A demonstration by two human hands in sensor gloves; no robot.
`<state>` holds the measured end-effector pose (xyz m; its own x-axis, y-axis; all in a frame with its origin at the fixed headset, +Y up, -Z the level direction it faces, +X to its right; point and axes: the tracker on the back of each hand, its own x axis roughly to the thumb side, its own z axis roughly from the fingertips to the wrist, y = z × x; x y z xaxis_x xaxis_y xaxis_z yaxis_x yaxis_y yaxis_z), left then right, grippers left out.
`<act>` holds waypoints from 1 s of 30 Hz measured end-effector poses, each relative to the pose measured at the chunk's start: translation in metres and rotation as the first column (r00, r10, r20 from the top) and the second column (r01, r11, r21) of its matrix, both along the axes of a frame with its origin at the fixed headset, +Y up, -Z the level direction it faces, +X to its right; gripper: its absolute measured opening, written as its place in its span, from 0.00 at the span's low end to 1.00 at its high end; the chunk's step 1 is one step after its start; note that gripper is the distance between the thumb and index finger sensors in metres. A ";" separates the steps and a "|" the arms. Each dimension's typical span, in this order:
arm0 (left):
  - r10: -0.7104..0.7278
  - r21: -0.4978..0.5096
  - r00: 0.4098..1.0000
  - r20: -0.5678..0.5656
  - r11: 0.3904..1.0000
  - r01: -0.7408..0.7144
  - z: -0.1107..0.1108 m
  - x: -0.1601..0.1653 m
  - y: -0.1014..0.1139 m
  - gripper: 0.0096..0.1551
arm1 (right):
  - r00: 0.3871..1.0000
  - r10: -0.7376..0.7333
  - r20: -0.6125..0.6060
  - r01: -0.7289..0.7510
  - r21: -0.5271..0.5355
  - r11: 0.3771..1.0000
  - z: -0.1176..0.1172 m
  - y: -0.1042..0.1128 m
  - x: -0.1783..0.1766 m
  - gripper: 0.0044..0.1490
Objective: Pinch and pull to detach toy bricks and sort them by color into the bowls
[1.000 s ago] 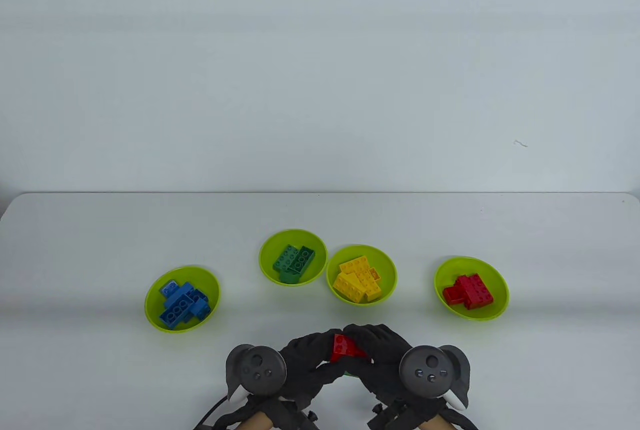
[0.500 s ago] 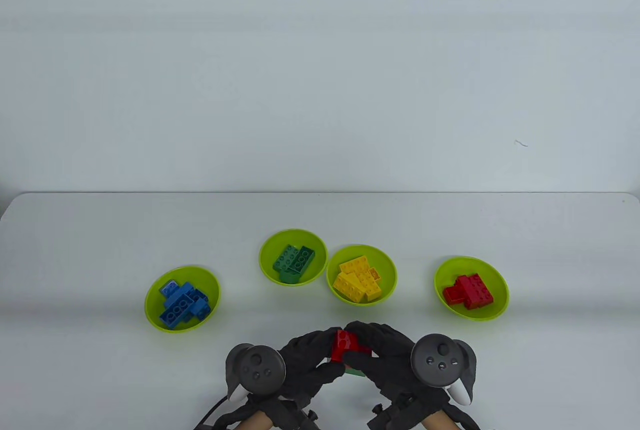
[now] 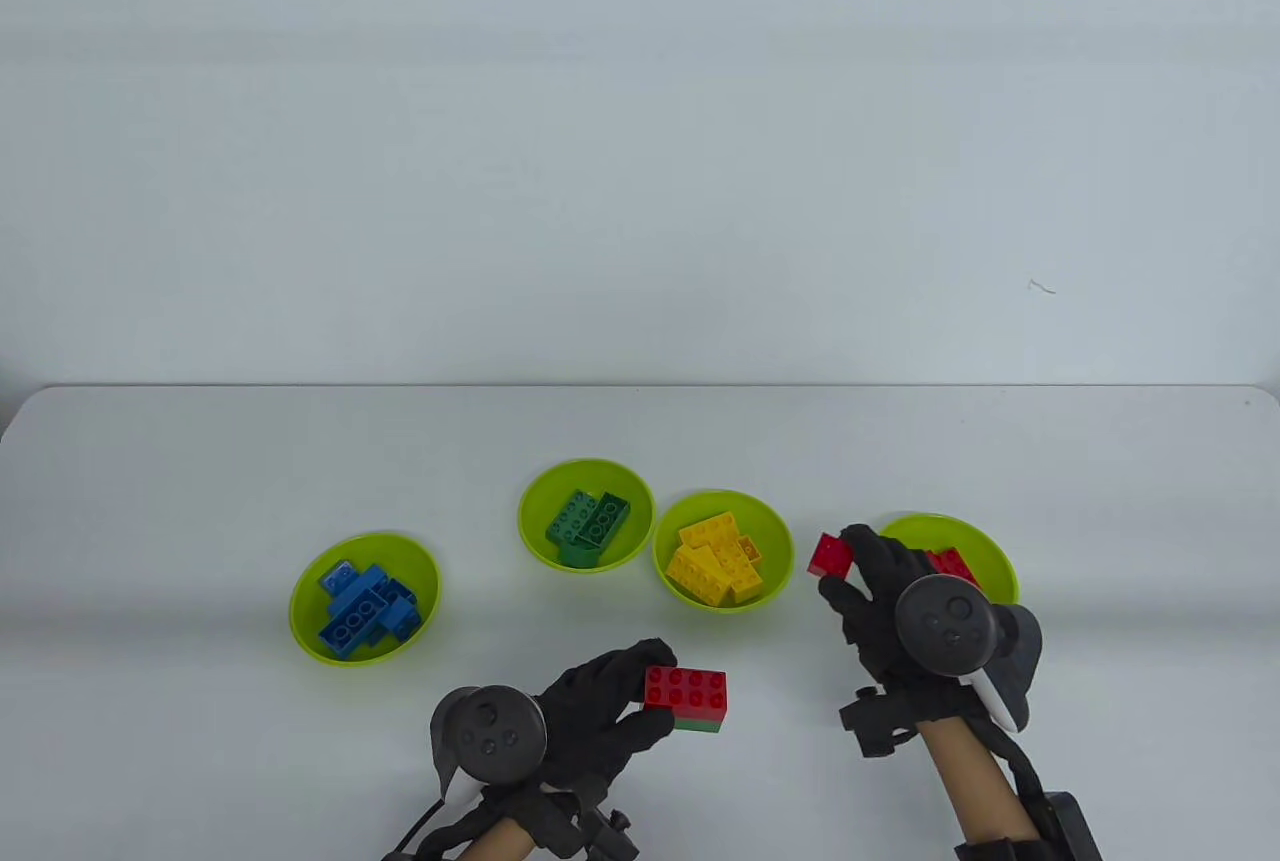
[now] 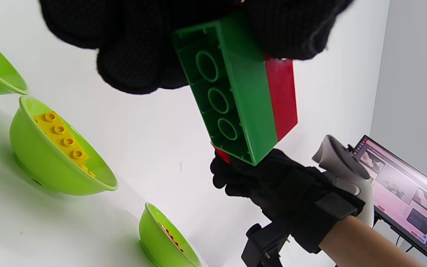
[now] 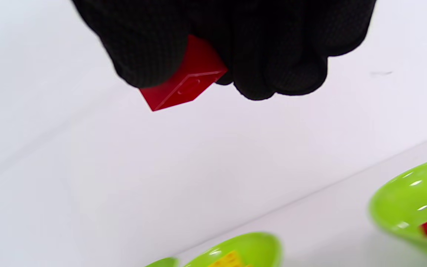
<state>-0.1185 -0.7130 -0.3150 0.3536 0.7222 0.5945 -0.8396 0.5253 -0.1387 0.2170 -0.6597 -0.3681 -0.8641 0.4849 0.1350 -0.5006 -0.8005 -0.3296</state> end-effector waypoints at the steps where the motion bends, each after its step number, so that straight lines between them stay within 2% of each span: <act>1: 0.004 -0.001 1.000 -0.005 1.000 -0.004 0.000 -0.001 0.000 0.39 | 0.999 0.016 0.040 -0.016 -0.004 1.000 -0.004 -0.002 0.009 0.38; 9: 0.018 -0.004 1.000 -0.019 1.000 -0.018 0.000 -0.004 0.001 0.39 | 0.968 0.166 0.187 -0.140 -0.144 0.980 -0.021 -0.030 0.047 0.38; 14: 0.022 -0.004 1.000 -0.019 1.000 -0.022 0.000 -0.005 0.001 0.39 | 0.953 0.203 0.224 -0.148 -0.239 0.960 -0.023 -0.051 0.056 0.38; 19: 0.022 -0.009 1.000 -0.018 1.000 -0.022 0.000 -0.005 0.000 0.39 | 0.940 0.231 0.253 -0.154 -0.292 0.944 -0.024 -0.065 0.063 0.38; 22: 0.025 -0.012 1.000 -0.019 1.000 -0.025 0.001 -0.005 0.000 0.39 | 0.949 0.185 0.256 -0.114 -0.267 0.957 -0.022 -0.061 0.064 0.41; 26: 0.032 -0.020 0.999 -0.020 0.999 -0.033 0.001 -0.005 0.000 0.39 | 0.984 0.051 0.172 -0.013 -0.215 0.976 -0.017 -0.045 0.052 0.44; 30: 0.044 -0.034 0.999 -0.018 0.998 -0.044 0.001 -0.004 0.000 0.39 | 0.987 -0.151 -0.057 0.138 -0.178 0.974 -0.005 -0.026 0.018 0.47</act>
